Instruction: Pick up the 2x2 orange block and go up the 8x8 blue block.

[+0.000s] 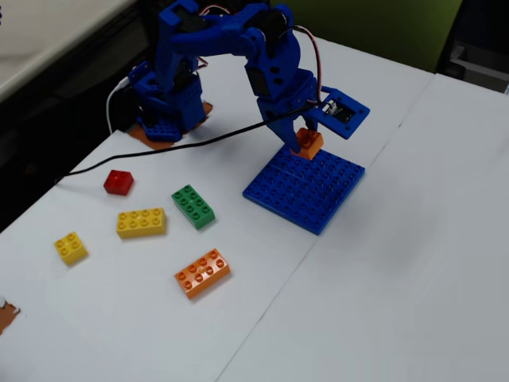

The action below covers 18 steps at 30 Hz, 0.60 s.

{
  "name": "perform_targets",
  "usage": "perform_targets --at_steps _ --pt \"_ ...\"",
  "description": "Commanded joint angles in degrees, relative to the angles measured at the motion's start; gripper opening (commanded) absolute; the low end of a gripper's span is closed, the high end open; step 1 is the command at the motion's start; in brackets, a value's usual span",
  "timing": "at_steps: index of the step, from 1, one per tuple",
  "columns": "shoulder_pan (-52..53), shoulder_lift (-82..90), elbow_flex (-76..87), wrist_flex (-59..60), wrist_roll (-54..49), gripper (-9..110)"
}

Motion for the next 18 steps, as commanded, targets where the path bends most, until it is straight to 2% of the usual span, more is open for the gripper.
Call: perform_targets --at_steps 1,18 --pt "-1.2 -0.1 -0.3 0.3 0.2 0" --pt "-0.3 -1.0 -0.9 3.9 0.5 0"
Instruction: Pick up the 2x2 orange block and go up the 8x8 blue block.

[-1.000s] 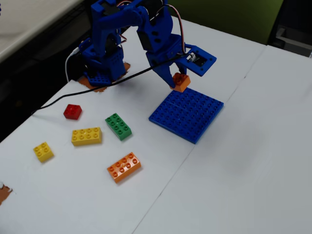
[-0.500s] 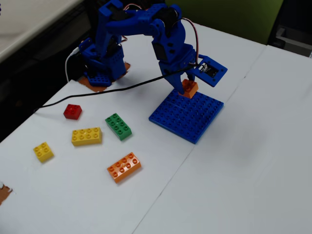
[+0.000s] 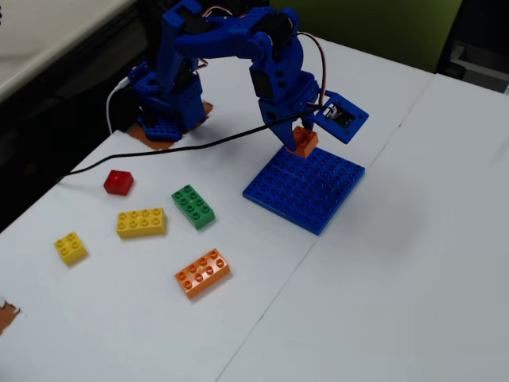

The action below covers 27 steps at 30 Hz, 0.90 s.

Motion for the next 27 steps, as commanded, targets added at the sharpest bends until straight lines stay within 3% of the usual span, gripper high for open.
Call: perform_targets --at_steps 1,27 --pt "0.7 0.2 -1.1 0.3 0.3 0" --pt "2.0 -1.1 -2.2 -2.8 0.1 0"
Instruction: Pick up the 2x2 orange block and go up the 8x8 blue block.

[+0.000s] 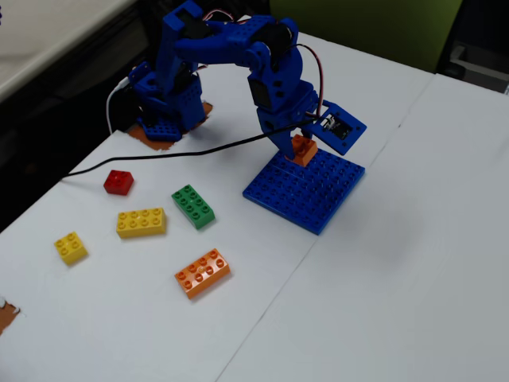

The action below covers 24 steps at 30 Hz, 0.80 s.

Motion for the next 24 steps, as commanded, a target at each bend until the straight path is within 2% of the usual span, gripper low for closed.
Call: perform_targets --at_steps 1,24 --pt "-0.3 0.4 -2.2 -1.1 0.0 0" --pt "-0.6 0.4 -2.6 -0.6 0.0 0"
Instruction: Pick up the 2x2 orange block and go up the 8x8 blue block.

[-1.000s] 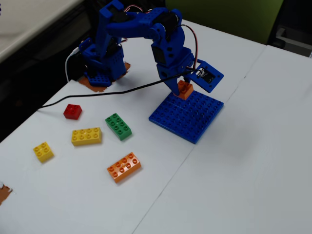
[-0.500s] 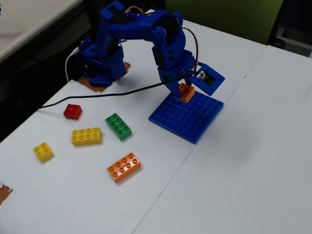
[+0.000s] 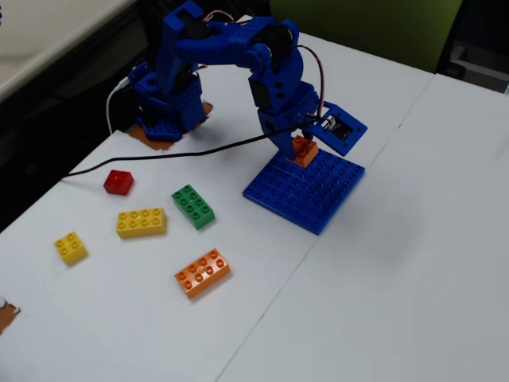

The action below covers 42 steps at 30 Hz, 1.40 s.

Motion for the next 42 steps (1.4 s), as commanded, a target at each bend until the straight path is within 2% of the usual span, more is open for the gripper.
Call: perform_targets --at_steps 1,42 --pt "-0.4 0.6 -2.6 -0.3 -0.1 0" --pt "0.5 0.9 -2.6 0.2 -0.4 0"
